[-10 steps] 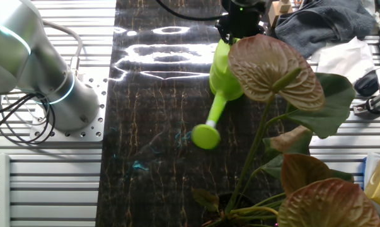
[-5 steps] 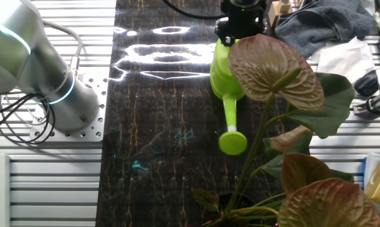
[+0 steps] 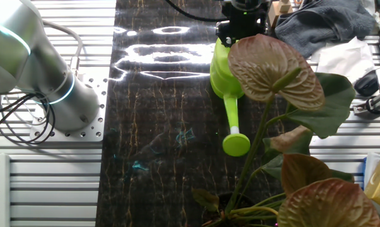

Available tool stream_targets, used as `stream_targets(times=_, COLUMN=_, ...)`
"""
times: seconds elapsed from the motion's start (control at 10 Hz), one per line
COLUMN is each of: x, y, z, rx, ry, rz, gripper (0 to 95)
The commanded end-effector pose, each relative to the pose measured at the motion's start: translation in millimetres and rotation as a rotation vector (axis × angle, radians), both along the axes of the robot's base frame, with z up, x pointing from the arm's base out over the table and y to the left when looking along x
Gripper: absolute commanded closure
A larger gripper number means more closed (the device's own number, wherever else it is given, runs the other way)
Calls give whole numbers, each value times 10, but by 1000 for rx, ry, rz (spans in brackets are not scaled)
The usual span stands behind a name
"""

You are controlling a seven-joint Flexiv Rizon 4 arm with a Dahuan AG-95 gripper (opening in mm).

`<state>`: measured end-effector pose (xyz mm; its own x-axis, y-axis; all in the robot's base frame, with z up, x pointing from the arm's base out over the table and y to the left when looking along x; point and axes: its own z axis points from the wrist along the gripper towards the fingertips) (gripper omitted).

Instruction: Water the plant

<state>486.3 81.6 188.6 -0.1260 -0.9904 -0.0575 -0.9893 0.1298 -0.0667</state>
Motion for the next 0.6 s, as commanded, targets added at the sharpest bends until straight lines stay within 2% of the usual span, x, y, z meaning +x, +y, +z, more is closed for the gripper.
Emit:
stream_targets(times=0.1, x=-3, y=6, z=5, rx=-4, ry=21, rz=-157, gripper=950)
stream_targets(times=0.4, x=-3, y=6, z=5, rx=-11, ry=29, rz=-184, gripper=950)
stream_targets(times=0.6, x=-3, y=6, z=5, rx=-18, ry=27, rz=-154, gripper=950)
